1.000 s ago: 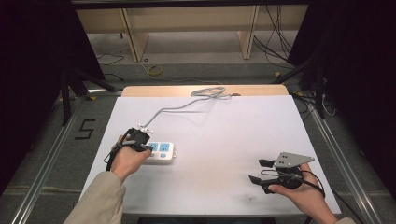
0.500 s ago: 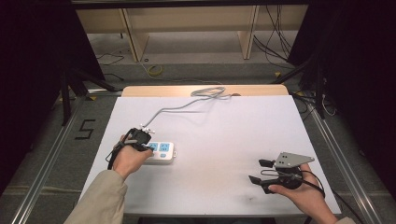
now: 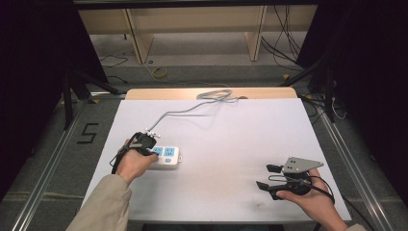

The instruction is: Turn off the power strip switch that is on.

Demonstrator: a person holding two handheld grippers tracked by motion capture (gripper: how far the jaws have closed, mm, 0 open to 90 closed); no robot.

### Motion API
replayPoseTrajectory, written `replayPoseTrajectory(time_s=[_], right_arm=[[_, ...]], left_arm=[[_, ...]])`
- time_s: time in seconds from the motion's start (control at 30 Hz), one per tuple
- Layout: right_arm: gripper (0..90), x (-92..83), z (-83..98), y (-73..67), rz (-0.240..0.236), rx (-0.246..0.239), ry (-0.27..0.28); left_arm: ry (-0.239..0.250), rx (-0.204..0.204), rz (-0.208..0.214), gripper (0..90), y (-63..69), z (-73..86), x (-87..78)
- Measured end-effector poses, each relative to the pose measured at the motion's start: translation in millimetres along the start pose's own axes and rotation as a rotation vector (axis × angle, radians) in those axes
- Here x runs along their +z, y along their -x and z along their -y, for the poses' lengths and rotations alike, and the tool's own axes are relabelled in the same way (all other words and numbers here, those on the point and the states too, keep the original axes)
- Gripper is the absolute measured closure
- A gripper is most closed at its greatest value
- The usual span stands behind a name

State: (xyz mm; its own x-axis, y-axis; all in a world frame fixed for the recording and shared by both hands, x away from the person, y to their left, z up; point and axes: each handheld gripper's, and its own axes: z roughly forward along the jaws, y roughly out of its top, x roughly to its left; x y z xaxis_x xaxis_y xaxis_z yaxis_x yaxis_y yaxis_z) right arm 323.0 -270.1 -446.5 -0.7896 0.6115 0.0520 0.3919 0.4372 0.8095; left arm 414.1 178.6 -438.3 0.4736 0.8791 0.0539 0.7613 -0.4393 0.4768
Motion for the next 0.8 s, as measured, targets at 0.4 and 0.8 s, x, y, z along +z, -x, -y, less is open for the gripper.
replayPoseTrajectory(time_s=[0.4,0.8], right_arm=[[28.7,0.0,0.0,-0.5,-0.001,0.002,-0.002],[28.7,0.3,0.1,-0.8,-0.001,-0.002,-0.001]], left_arm=[[-0.018,0.005,0.002,89.9,0.3,-1.0,2.8],[-0.021,-0.006,0.009,89.9,0.4,-2.0,4.3]])
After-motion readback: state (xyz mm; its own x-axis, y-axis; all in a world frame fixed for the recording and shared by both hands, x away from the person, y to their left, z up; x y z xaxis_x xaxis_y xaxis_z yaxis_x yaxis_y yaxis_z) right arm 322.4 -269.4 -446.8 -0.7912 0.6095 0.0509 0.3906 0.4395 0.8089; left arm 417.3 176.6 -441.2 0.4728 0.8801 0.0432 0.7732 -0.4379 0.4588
